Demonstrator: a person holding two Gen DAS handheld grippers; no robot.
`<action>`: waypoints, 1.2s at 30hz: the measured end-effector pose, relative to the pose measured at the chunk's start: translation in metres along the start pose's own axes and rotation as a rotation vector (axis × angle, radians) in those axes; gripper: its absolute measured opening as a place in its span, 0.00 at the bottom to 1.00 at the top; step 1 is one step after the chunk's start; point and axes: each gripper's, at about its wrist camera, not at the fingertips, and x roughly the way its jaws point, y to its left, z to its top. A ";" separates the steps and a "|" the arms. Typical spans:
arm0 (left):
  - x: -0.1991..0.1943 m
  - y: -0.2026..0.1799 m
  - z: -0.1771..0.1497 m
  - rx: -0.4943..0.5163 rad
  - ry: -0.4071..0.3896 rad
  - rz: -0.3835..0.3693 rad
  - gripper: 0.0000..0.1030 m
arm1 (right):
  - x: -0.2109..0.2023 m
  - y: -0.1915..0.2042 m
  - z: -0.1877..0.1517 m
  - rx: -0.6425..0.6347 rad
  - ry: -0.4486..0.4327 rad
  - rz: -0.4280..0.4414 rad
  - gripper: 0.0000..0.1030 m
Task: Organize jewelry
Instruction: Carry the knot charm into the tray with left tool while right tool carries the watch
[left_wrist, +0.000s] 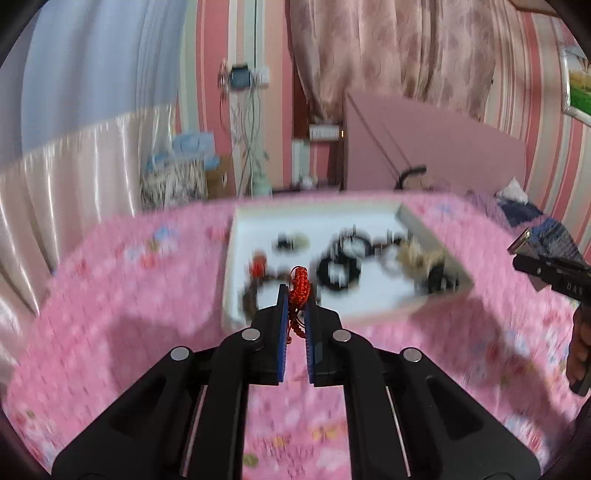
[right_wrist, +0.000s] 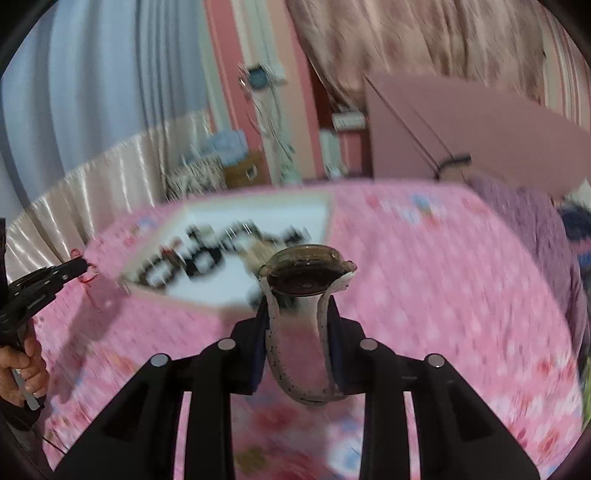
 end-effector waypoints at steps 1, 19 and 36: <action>-0.001 0.002 0.010 -0.005 -0.007 -0.012 0.06 | -0.001 0.010 0.011 -0.009 -0.015 0.018 0.28; 0.105 0.020 0.030 -0.032 0.092 -0.003 0.06 | 0.117 0.097 0.036 -0.117 0.092 0.103 0.29; 0.162 0.023 -0.018 -0.051 0.301 -0.022 0.06 | 0.173 0.101 0.002 -0.179 0.236 0.015 0.30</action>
